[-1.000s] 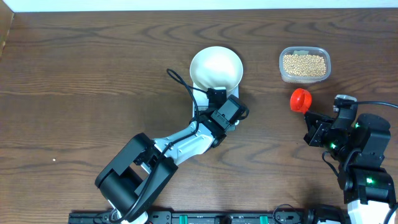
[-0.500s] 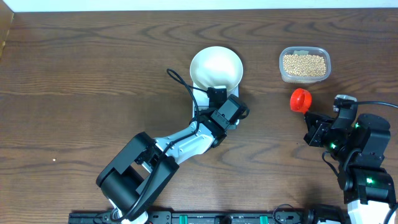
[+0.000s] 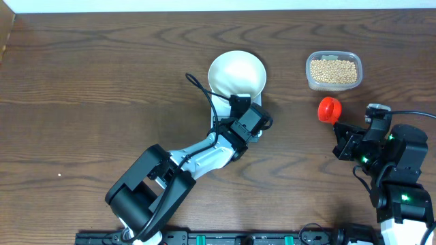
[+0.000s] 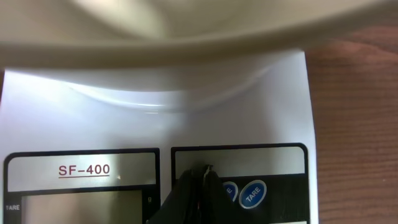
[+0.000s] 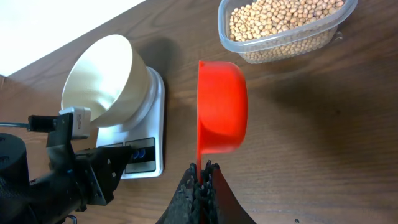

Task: Scoop item into bowl and weigh 50g on scale

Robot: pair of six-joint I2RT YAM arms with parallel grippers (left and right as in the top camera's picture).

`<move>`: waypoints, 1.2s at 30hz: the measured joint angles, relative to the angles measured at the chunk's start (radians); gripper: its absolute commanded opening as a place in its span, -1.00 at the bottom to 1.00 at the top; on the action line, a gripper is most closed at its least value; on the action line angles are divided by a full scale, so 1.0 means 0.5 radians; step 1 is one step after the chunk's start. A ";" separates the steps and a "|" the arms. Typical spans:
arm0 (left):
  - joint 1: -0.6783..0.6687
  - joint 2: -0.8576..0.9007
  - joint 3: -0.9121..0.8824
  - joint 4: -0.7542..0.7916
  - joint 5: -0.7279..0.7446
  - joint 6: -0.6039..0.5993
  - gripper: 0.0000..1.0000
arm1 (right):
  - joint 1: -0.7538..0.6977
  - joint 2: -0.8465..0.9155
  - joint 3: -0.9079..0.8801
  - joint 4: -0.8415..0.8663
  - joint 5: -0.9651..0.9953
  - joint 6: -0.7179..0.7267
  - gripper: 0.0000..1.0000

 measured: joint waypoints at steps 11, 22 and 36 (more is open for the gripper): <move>0.010 -0.002 0.000 -0.001 0.049 0.188 -0.86 | 0.000 0.000 0.000 -0.004 0.000 0.000 -0.98; 0.091 -0.024 0.000 -0.002 0.220 0.217 -0.85 | 0.000 0.000 0.000 -0.004 0.000 -0.001 -0.98; 0.124 -0.034 0.000 -0.002 0.316 0.159 -0.86 | 0.000 0.000 0.000 -0.005 0.000 -0.001 -0.98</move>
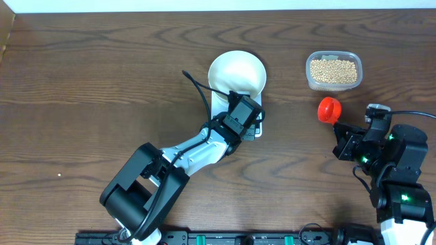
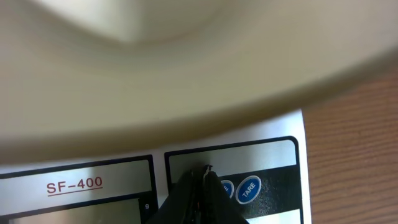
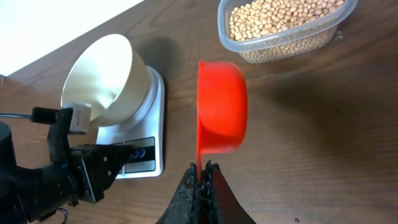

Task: Scoop item into bowl and weigh 50g on scale

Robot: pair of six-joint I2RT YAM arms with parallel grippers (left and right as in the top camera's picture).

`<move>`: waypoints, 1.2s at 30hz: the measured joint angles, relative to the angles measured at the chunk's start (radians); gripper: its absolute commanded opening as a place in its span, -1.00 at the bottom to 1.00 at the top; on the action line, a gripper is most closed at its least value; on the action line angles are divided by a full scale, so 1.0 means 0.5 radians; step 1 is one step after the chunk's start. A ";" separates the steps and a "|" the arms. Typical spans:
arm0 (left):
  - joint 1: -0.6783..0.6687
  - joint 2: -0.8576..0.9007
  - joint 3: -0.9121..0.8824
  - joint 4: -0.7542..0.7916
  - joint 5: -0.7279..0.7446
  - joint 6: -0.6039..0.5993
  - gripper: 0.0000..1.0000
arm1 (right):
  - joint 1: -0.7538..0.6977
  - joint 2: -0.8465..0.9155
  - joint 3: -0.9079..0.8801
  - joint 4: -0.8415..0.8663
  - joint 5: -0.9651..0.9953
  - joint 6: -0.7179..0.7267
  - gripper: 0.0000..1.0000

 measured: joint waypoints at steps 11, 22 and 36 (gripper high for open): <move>0.001 -0.008 0.004 -0.068 -0.031 -0.153 -0.86 | 0.000 0.000 0.000 -0.001 0.000 0.000 -0.98; -0.011 -0.010 0.004 -0.073 -0.082 -0.344 -0.86 | 0.000 0.000 0.000 -0.007 0.000 0.000 -0.98; -0.021 -0.010 0.004 -0.079 -0.155 -0.366 -0.86 | 0.000 0.000 0.000 -0.008 0.000 0.000 -0.98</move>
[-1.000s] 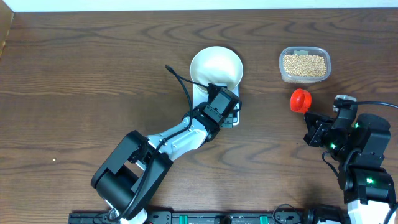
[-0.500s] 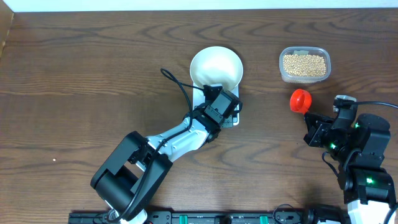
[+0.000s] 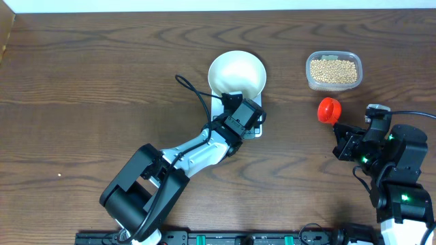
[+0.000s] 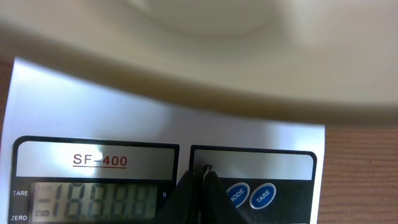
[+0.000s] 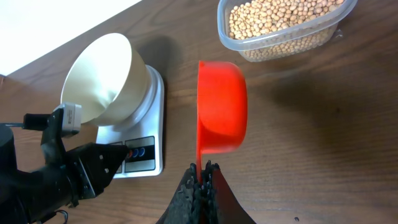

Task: Scoop item into bowl and weigh 50g on scale

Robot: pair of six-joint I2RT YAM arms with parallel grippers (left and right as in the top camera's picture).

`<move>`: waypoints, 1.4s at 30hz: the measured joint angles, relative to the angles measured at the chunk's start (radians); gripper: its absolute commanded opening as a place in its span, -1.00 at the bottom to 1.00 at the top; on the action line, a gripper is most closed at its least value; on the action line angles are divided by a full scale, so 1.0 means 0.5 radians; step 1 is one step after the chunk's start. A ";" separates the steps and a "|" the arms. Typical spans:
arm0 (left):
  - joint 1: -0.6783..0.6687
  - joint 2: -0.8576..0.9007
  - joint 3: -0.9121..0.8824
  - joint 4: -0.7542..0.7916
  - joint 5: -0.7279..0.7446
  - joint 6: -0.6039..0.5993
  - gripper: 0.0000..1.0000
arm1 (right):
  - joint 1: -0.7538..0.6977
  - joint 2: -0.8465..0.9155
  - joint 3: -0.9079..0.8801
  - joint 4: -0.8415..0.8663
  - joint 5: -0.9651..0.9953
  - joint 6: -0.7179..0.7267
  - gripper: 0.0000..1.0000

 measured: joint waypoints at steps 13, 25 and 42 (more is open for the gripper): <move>-0.066 0.001 0.000 -0.029 -0.072 0.117 -0.86 | 0.000 0.000 0.000 0.000 -0.001 0.000 -0.98; -0.066 0.011 -0.002 0.019 -0.056 0.214 -0.85 | 0.000 0.000 0.000 0.000 0.000 0.000 -0.98; -0.066 0.029 -0.002 0.061 -0.051 0.264 -0.86 | 0.000 0.000 0.000 -0.004 -0.001 0.000 -0.98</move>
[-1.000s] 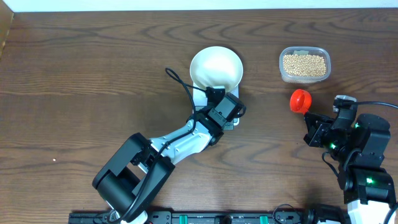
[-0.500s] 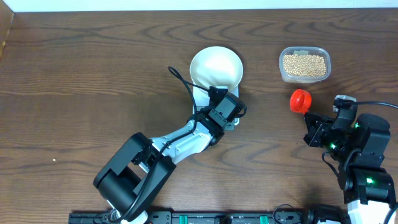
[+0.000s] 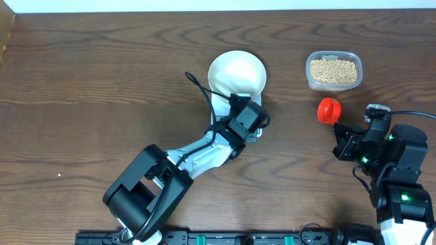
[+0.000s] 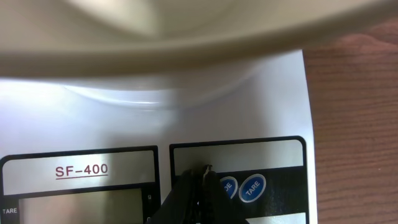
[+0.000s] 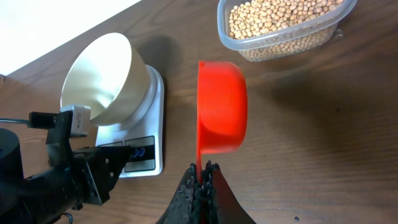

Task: Scoop item into bowl and weigh 50g on scale

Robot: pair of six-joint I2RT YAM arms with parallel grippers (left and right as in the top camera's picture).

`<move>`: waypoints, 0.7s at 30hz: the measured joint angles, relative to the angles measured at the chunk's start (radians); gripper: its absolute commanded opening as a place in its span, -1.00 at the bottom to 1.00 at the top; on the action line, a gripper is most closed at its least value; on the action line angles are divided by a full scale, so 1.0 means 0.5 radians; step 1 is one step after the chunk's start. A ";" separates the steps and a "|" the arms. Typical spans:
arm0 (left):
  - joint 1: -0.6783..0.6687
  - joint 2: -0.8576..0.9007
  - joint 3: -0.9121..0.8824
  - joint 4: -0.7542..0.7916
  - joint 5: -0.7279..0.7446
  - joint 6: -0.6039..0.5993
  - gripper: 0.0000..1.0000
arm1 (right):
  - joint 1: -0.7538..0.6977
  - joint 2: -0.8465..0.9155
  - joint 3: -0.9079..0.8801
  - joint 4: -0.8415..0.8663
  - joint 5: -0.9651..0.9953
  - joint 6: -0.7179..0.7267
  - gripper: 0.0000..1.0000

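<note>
A cream bowl (image 3: 236, 74) sits empty on the white SF-400 scale (image 4: 186, 118). My left gripper (image 4: 203, 170) is shut with nothing in it, its tips over the scale's panel just left of the two blue buttons (image 4: 252, 188). The display (image 4: 81, 208) looks blank. My right gripper (image 5: 203, 165) is shut on the handle of the empty red scoop (image 5: 221, 107), held above the table to the right of the scale (image 5: 143, 112). The clear tub of soybeans (image 3: 333, 70) stands beyond the scoop (image 3: 329, 109).
The left arm (image 3: 197, 155) stretches from the front edge up to the scale. A black cable (image 3: 203, 95) loops beside the bowl. The dark wood table (image 3: 82, 102) runs out to the left, with a white wall edge at the back.
My left gripper has shifted a little right and back from the bowl. The scale's display, which showed all its segments lit, now looks blank. The right gripper and scoop have not moved.
My shut left gripper hovered over the scale's button panel with the display dark. It then sat closer under the bowl, then further left with the display lit in full segments. Now it is back near the buttons. The right gripper held the scoop still throughout.
</note>
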 measured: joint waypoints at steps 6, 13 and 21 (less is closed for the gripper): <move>0.000 0.016 0.005 0.014 -0.015 -0.061 -0.86 | 0.000 0.000 0.000 -0.003 0.001 0.000 -0.98; 0.000 0.018 0.013 -0.011 -0.020 -0.166 -0.86 | 0.000 0.000 0.000 -0.003 0.000 0.000 -0.98; 0.000 0.023 0.037 -0.069 -0.021 -0.265 -0.86 | 0.000 0.000 0.000 -0.004 0.000 0.000 -0.98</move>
